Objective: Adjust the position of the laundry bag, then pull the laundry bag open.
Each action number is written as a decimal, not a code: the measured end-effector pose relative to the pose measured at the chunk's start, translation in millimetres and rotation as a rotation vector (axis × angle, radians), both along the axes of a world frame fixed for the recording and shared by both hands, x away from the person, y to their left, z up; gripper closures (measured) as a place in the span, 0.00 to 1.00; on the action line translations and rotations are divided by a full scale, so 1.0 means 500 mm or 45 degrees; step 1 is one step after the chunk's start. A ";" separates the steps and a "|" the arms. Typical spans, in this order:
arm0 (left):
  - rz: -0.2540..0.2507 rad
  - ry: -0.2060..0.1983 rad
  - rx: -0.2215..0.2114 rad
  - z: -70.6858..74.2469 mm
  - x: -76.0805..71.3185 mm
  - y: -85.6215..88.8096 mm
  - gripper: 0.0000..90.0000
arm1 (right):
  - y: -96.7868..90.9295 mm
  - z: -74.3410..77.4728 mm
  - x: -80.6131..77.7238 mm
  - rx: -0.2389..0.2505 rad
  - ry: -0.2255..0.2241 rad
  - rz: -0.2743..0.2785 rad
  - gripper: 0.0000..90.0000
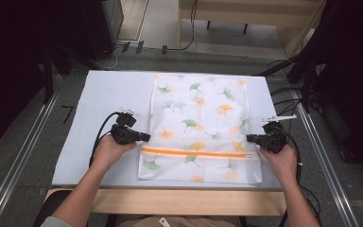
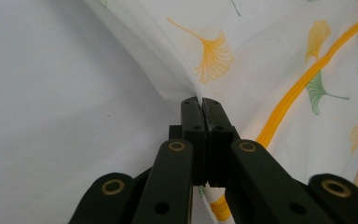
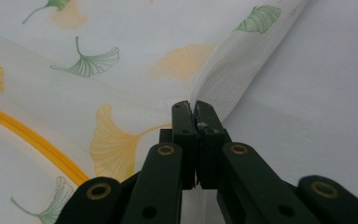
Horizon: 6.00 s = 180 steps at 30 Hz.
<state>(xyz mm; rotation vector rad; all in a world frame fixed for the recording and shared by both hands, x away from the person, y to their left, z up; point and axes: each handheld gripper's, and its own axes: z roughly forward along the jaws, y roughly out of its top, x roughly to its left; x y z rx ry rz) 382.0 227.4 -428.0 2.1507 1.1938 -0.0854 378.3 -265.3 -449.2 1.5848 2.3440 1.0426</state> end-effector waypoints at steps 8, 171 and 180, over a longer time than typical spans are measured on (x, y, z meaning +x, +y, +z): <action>0.048 0.003 0.000 0.006 -0.005 0.049 1.00 | 0.042 0.004 0.009 0.010 0.004 0.075 1.00; -0.475 -0.111 -0.124 -0.004 -0.087 -0.293 0.79 | 0.129 0.009 -0.101 -0.020 -0.021 0.311 0.94; -0.502 -0.122 -0.141 -0.019 -0.084 -0.345 0.73 | 0.128 0.018 -0.100 -0.001 -0.032 0.328 0.94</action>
